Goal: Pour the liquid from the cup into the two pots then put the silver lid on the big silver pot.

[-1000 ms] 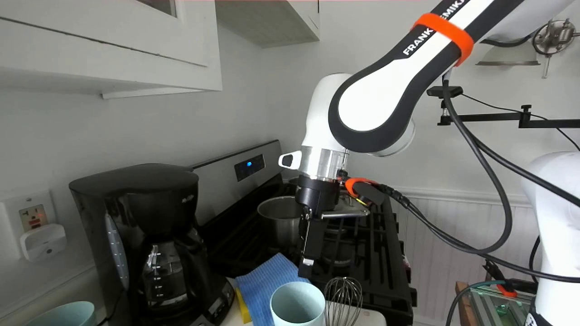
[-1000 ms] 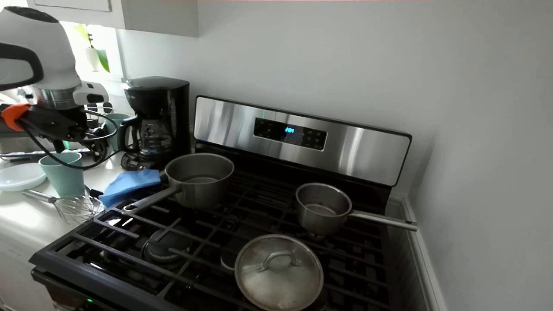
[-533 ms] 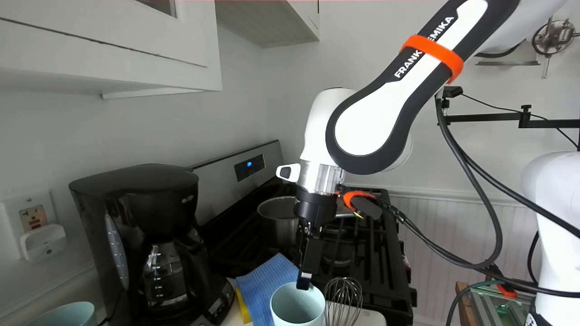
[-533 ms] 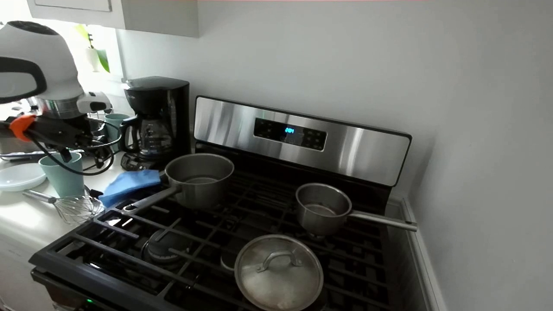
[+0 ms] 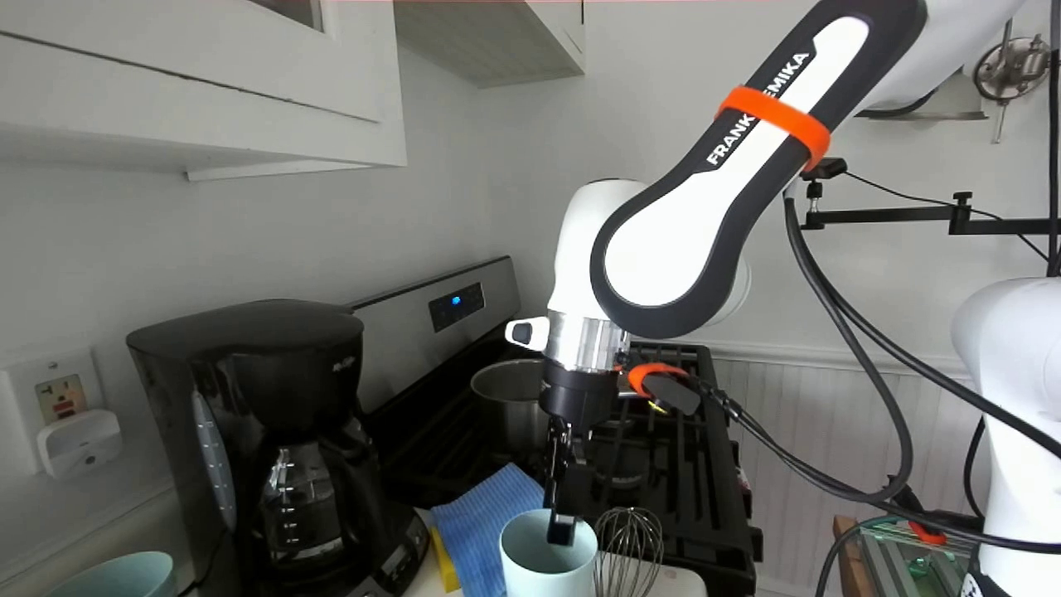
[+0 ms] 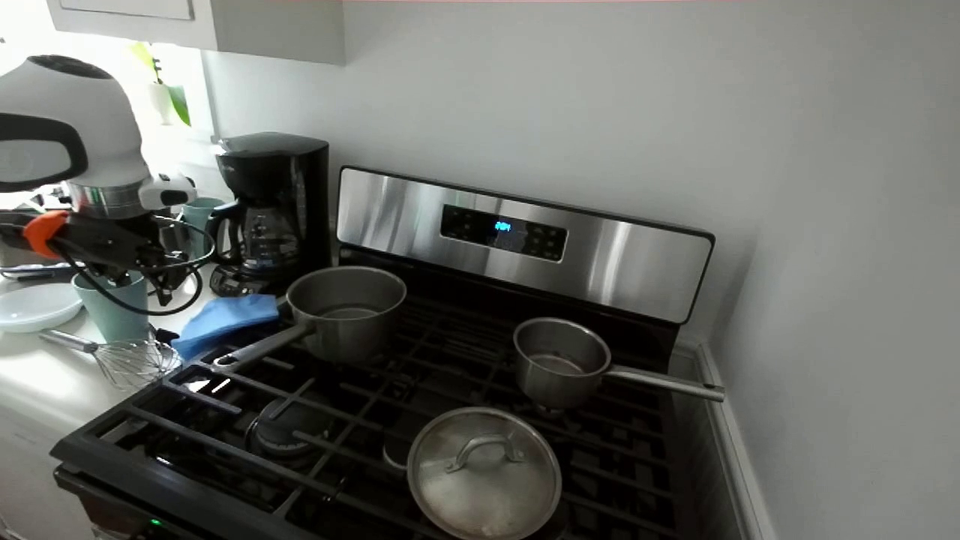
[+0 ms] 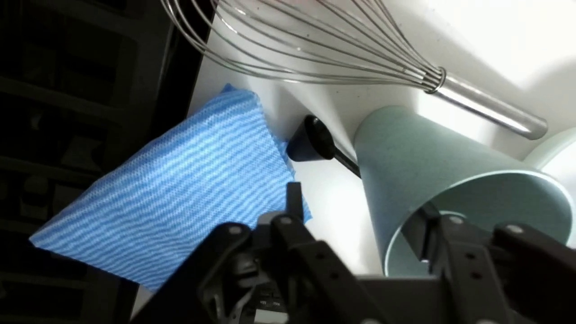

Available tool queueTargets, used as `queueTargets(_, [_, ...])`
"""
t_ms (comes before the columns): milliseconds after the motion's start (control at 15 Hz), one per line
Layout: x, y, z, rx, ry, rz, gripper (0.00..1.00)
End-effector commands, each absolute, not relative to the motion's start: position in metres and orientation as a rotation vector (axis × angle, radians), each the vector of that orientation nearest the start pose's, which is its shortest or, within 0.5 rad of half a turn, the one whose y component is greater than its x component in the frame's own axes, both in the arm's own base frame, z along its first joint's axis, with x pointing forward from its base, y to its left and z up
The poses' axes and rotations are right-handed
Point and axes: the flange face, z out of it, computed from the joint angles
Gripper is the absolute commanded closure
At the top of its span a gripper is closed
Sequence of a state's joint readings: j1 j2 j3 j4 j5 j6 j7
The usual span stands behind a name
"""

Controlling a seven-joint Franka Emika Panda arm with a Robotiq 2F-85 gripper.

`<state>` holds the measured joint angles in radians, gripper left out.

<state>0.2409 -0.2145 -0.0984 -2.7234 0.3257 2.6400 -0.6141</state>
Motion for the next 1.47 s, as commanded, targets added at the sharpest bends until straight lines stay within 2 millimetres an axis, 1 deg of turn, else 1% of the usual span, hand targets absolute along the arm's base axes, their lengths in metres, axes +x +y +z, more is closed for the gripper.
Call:
queueTargets(0, [0.406, 0.053, 0.299, -2.866, -0.707, -0.256, 0.74])
queueTargets(67, [0.406, 0.052, 0.299, -2.865, -0.704, -0.257, 0.83])
queueTargets(200, [0.406, 0.052, 0.299, -2.862, -0.697, -0.258, 0.95])
queueTargets(267, [0.407, 0.052, 0.299, -2.862, -0.691, -0.258, 0.99])
queueTargets(733, [0.412, 0.047, 0.31, -2.824, -0.618, -0.269, 0.99])
queueTargets(933, [0.408, 0.042, 0.333, -2.81, -0.61, -0.245, 0.99])
queueTargets(1133, [0.409, 0.031, 0.366, -2.803, -0.596, -0.273, 0.99])
queueTargets(1400, [0.411, 0.002, 0.42, -2.973, -0.524, -0.417, 0.99])
